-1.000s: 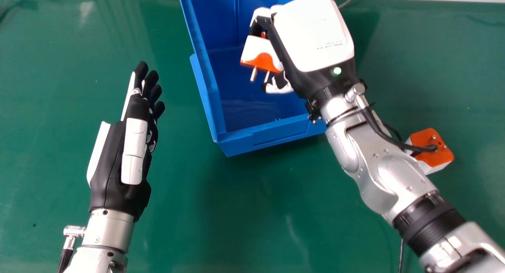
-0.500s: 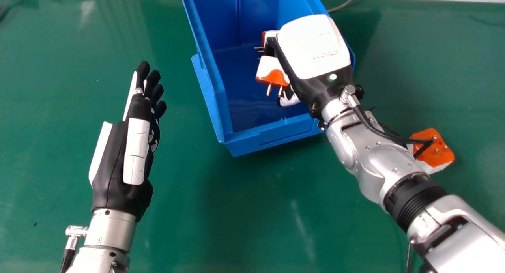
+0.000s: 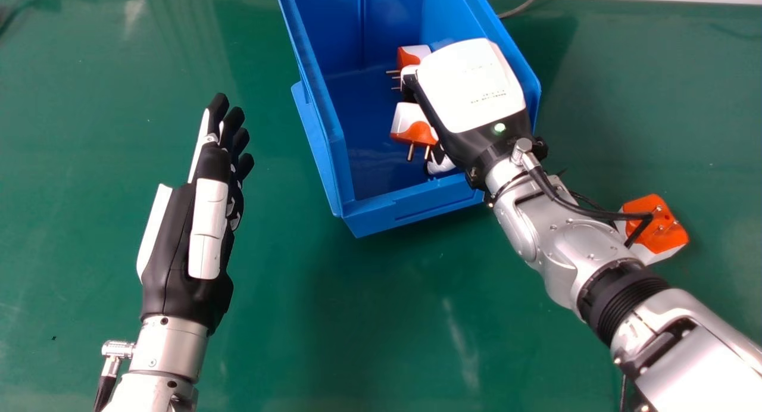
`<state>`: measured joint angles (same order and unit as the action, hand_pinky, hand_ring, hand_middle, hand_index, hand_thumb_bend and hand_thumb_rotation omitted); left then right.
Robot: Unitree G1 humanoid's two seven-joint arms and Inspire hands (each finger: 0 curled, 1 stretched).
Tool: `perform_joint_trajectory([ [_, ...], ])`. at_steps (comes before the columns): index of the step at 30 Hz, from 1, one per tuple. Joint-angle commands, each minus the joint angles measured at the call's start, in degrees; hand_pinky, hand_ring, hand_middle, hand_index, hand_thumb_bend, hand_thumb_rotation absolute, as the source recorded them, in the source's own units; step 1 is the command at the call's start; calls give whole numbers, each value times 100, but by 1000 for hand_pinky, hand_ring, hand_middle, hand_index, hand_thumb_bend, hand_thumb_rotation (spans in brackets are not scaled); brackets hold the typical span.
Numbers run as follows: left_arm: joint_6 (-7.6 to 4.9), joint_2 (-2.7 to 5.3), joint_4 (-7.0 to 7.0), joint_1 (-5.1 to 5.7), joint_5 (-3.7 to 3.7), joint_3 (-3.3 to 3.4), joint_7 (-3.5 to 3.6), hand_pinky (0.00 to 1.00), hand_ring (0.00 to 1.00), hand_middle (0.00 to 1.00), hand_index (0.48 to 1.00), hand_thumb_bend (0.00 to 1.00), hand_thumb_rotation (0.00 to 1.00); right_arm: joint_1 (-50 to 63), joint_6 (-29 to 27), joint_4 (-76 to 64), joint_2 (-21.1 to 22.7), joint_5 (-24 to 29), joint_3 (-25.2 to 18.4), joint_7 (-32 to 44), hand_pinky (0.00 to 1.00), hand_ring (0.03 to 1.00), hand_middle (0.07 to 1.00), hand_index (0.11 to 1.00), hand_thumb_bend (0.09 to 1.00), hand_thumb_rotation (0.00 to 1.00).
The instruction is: Pick all objects and put in blue box
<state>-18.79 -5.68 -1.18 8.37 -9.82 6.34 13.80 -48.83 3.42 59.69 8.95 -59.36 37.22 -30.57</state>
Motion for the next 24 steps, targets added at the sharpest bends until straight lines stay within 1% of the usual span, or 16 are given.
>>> perform_joint_trajectory([
  [1, -60, -34, 120, -4, 7, -3, 12, 1000, 1000, 1000, 1000, 830, 996, -130, 403, -348, 72, -89, 70, 226, 272, 372, 466, 527, 514, 0],
  [3, -61, -38, 113, -5, -18, -3, 32, 1000, 1000, 1000, 1000, 830, 996, -86, 619, -612, 101, -119, 139, 484, 272, 372, 466, 527, 514, 0],
  [5, -92, -24, 99, -9, 36, 1, -21, 1000, 1000, 1000, 1000, 830, 996, -40, 775, -850, 143, -179, 208, 643, 272, 372, 466, 527, 514, 0],
  [6, -100, -19, 94, -13, 52, 3, -39, 1000, 1000, 1000, 1000, 831, 997, -16, 813, -938, 166, -200, 232, 677, 338, 444, 535, 521, 515, 25],
  [7, -106, -18, 81, -19, 51, 6, -42, 1000, 1000, 1000, 1000, 831, 997, 9, 838, -1008, 187, -217, 252, 690, 338, 444, 535, 521, 515, 25],
  [9, -77, -36, 83, -16, 16, 5, -6, 1000, 1000, 1000, 1000, 831, 997, 60, 885, -1128, 219, -242, 284, 732, 338, 444, 535, 521, 515, 25],
  [10, -72, -38, 83, -13, 11, 4, 0, 1000, 1000, 1000, 1000, 831, 997, 84, 901, -1185, 236, -242, 297, 762, 458, 556, 628, 605, 598, 80],
  [12, -90, -38, 68, -13, 3, 7, 14, 1000, 1000, 1000, 1000, 831, 997, 137, 945, -1306, 263, -239, 318, 827, 458, 556, 628, 605, 598, 80],
  [13, -96, -40, 57, -16, -15, 11, 31, 1000, 1000, 1000, 1000, 828, 998, 159, 994, -1350, 263, -254, 333, 868, 566, 645, 702, 681, 666, 129],
  [14, -98, -42, 56, -14, -24, 13, 40, 1000, 1000, 1000, 1000, 828, 998, 181, 1030, -1376, 259, -265, 342, 879, 566, 645, 702, 681, 666, 129],
  [15, -101, -43, 51, -15, -26, 15, 45, 1000, 1000, 1000, 1000, 822, 999, 204, 1064, -1402, 250, -270, 346, 882, 653, 716, 762, 745, 724, 167],
  [17, -115, -37, 34, -19, -11, 23, 30, 1000, 1000, 1000, 1000, 822, 999, 243, 1130, -1444, 228, -274, 355, 883, 653, 716, 762, 745, 724, 167],
  [19, -115, -43, 21, -29, 2, 25, 24, 1000, 1000, 1000, 1000, 814, 999, 267, 1208, -1495, 208, -293, 375, 925, 778, 818, 848, 837, 815, 227],
  [21, -108, -54, 34, -25, 7, 20, 34, 1000, 1000, 1000, 1000, 814, 999, 290, 1278, -1555, 191, -301, 398, 979, 778, 818, 848, 837, 815, 227],
  [22, -104, -57, 43, -21, 11, 18, 35, 1000, 1000, 1000, 1000, 816, 1000, 300, 1300, -1583, 190, -301, 407, 1004, 823, 855, 878, 870, 851, 251],
  [24, -149, -32, 16, -31, -25, 29, 36, 1000, 1000, 1000, 1000, 813, 1000, 326, 1346, -1659, 191, -295, 418, 1060, 858, 884, 903, 896, 881, 271],
])
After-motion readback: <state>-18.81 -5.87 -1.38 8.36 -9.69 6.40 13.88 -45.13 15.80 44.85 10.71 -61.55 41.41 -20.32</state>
